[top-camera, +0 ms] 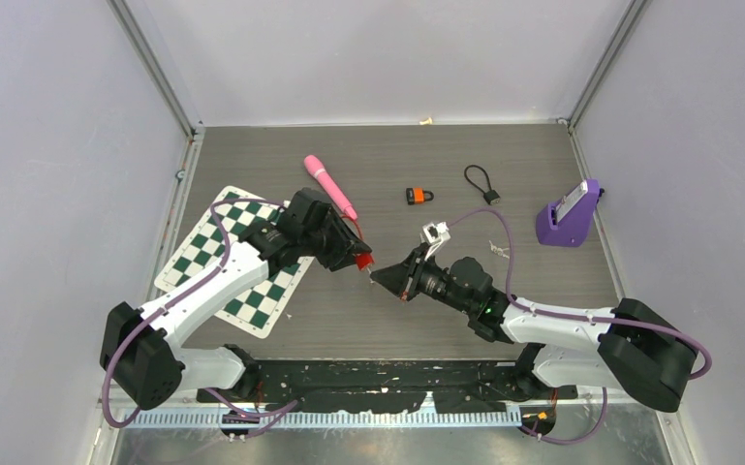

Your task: Unlock with the key

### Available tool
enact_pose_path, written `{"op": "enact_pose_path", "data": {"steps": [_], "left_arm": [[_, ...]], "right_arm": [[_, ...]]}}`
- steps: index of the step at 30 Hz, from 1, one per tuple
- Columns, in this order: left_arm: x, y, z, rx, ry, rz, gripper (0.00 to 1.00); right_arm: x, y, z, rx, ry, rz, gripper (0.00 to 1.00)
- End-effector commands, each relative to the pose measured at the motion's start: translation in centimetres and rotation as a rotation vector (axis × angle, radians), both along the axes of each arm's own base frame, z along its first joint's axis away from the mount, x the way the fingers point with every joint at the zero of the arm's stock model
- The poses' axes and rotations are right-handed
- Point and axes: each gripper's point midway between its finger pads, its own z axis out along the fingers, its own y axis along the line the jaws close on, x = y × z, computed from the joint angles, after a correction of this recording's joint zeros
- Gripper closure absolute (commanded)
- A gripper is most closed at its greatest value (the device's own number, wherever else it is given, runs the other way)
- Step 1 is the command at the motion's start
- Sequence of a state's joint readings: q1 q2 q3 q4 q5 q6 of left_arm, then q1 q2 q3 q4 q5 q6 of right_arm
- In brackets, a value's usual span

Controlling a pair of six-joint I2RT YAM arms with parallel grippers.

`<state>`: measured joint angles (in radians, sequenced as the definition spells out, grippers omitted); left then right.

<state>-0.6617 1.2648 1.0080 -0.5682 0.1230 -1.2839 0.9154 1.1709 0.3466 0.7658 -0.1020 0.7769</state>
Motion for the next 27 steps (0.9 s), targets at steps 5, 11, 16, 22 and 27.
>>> {"op": "enact_pose_path", "data": {"steps": [5, 11, 16, 22, 27], "left_arm": [[0.3, -1.0, 2.1, -0.081, -0.056, -0.013, 0.89], [0.2, -1.1, 2.2, -0.09, -0.058, -0.015, 0.9], [0.2, -1.1, 2.3, -0.097, -0.062, -0.014, 0.9], [0.2, -1.2, 2.4, -0.101, -0.065, -0.015, 0.9], [0.2, -1.3, 2.5, -0.107, -0.069, -0.021, 0.9]], "right_arm": [[0.5, 0.2, 2.2, 0.082, -0.014, -0.019, 0.95], [0.8, 0.0, 1.4, 0.076, 0.017, -0.029, 0.95], [0.9, -0.2, 0.9, 0.074, 0.035, -0.04, 0.95], [1.3, -0.7, 0.5, 0.071, 0.043, -0.058, 0.95], [1.2, -0.6, 0.8, 0.082, 0.041, -0.051, 0.95]]}}
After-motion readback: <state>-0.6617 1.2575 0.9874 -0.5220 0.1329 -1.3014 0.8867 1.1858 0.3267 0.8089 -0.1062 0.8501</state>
